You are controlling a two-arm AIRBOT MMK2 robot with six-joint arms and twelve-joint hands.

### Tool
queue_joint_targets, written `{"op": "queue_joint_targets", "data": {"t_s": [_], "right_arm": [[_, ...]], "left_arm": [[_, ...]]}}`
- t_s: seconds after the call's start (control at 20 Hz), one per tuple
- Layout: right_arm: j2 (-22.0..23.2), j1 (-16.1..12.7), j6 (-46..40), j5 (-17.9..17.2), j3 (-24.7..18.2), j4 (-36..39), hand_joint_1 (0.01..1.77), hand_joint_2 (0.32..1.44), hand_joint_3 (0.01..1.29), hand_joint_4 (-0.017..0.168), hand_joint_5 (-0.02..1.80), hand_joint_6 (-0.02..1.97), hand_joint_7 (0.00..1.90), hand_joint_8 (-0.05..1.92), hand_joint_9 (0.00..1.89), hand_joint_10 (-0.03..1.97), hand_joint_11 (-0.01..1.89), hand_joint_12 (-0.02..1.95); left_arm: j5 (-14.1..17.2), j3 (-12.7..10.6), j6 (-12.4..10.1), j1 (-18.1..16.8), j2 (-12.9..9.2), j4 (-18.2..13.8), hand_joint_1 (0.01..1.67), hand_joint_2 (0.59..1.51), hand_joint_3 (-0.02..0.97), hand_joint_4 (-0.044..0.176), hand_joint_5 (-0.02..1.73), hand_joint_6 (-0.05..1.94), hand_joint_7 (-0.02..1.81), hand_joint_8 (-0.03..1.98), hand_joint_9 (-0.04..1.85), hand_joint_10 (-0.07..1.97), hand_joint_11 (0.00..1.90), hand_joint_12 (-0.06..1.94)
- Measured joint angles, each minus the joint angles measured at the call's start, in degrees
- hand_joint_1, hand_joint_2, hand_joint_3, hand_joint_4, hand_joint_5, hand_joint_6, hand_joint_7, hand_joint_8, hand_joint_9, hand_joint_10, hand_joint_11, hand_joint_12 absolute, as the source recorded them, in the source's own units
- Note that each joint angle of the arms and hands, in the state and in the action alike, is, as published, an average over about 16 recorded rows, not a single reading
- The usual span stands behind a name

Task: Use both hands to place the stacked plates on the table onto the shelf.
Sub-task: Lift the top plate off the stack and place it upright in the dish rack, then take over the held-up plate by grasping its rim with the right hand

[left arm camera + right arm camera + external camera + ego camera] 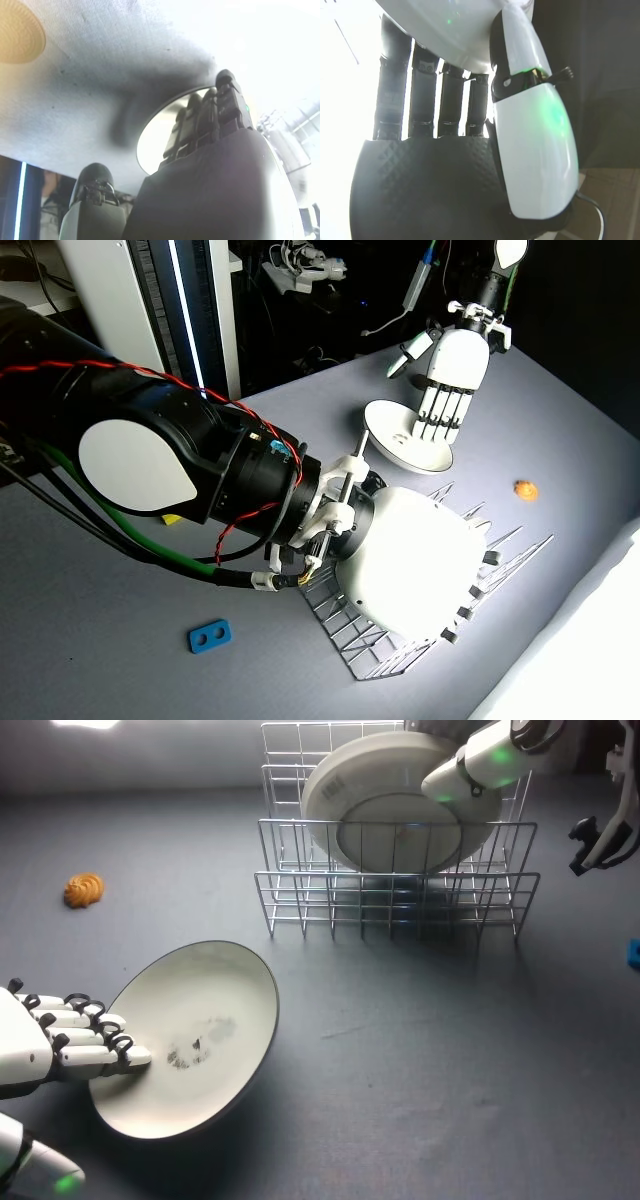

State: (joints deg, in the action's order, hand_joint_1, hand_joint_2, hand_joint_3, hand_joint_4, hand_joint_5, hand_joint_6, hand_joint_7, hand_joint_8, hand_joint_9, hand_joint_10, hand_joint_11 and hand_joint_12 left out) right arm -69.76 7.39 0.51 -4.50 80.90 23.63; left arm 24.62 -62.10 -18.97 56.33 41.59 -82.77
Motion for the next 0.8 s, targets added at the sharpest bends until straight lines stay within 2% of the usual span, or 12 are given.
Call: {"op": "queue_joint_targets", "data": {"t_s": [0.2, 0.5, 0.65, 0.8], "right_arm": [[-0.1, 0.2, 0.0, -0.1, 0.1, 0.0, 0.99, 1.14, 0.01, -0.003, 0.65, 0.69, 0.77, 0.77, 0.66, 0.9, 0.44, 1.5], [0.3, -0.8, 0.8, -0.1, -0.4, 0.0, 0.8, 1.17, 0.01, -0.002, 0.45, 0.47, 0.6, 0.39, 0.44, 0.66, 0.16, 1.42], [1.0, -1.8, 3.5, -0.8, -1.6, 0.0, 0.74, 1.14, 0.01, -0.003, 0.36, 0.28, 0.49, 0.21, 0.35, 0.47, 0.07, 1.27], [2.0, -2.9, 8.5, -1.8, -3.9, 0.0, 0.71, 1.12, 0.01, -0.002, 0.28, 0.19, 0.39, 0.1, 0.28, 0.32, 0.03, 1.09]], "left_arm": [[-1.1, 0.7, -2.3, 0.5, -0.2, 0.6, 0.02, 1.122, 0.004, -0.007, -0.01, -0.03, 0.01, 0.0, -0.03, -0.04, 0.03, 0.02], [-2.0, 1.3, -3.8, 0.9, -0.3, 1.3, 0.02, 1.124, 0.004, -0.007, -0.01, -0.03, 0.01, -0.01, -0.03, -0.04, 0.03, 0.02], [-2.5, 1.4, -3.9, 0.7, -0.3, 1.6, 0.02, 1.124, 0.004, -0.007, -0.01, -0.03, 0.01, -0.01, -0.03, -0.04, 0.03, 0.02], [-3.1, 1.6, -3.9, 0.4, -0.3, 1.6, 0.02, 1.125, 0.004, -0.007, -0.01, -0.03, 0.01, -0.01, -0.03, -0.04, 0.03, 0.02]]}}
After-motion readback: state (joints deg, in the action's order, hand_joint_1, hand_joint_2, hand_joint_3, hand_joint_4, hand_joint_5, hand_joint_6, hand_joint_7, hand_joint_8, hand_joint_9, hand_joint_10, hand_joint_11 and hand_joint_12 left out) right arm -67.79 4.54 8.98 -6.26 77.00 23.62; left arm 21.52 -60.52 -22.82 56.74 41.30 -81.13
